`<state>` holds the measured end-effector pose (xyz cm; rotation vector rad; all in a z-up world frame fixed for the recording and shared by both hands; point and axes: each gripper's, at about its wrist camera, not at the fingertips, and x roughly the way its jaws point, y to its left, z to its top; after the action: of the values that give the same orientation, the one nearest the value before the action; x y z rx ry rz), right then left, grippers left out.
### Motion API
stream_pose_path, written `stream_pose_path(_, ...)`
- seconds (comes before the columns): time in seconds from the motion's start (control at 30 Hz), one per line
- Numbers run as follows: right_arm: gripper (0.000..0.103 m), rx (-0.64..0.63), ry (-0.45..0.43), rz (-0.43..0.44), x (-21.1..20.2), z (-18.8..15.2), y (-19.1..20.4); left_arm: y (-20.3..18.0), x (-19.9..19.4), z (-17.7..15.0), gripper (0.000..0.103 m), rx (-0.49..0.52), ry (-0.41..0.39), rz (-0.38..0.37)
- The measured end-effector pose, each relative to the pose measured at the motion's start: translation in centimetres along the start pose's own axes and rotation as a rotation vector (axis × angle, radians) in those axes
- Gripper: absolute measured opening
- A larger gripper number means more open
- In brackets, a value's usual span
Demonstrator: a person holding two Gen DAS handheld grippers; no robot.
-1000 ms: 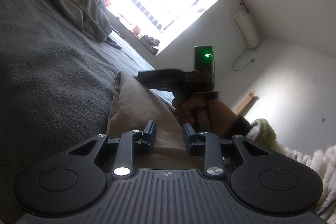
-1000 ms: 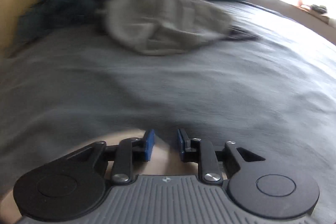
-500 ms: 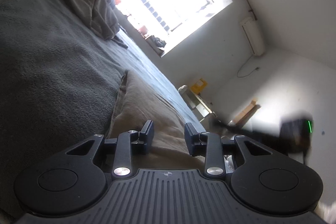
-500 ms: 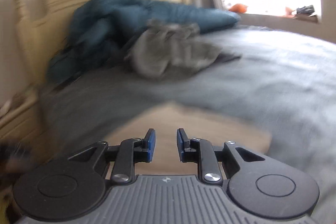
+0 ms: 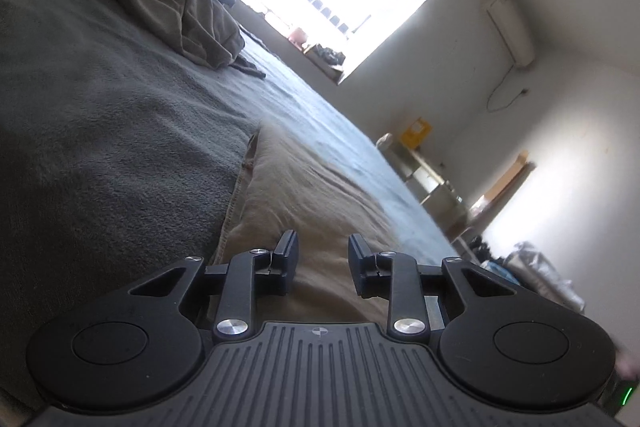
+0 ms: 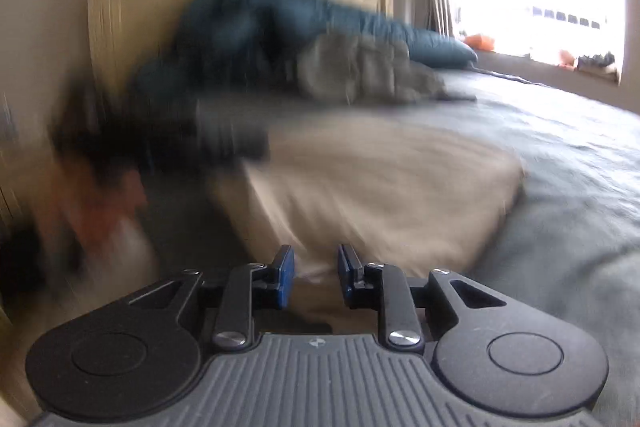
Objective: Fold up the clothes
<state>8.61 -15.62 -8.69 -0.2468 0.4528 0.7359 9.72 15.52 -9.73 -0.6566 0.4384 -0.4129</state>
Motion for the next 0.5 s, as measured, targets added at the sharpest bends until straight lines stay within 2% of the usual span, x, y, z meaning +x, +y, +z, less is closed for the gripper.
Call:
stream_pose_path(0.07,0.024,-0.066,-0.01,-0.05,-0.7,-0.5,1.1,-0.6,0.2,0.2,0.03,0.029,0.01,0.028)
stream_pose_path(0.13,0.024,-0.074,0.007,-0.091,-2.0,-0.5,2.1,-1.3,0.3,0.4,0.03,0.061,0.021,0.057)
stream_pose_path(0.27,0.025,0.021,-0.114,-0.085,-5.7,-0.4,2.5,-3.1,-0.2,1.0,0.033,0.122,0.016,0.123)
stream_pose_path(0.4,0.025,0.142,-0.213,-0.073,-6.0,-0.1,0.9,-5.1,-1.2,2.1,0.037,0.168,-0.027,0.157)
stream_pose_path(0.5,0.026,0.194,-0.165,-0.063,-3.9,-1.4,-0.3,-6.6,-0.1,3.3,0.039,0.191,-0.024,0.145)
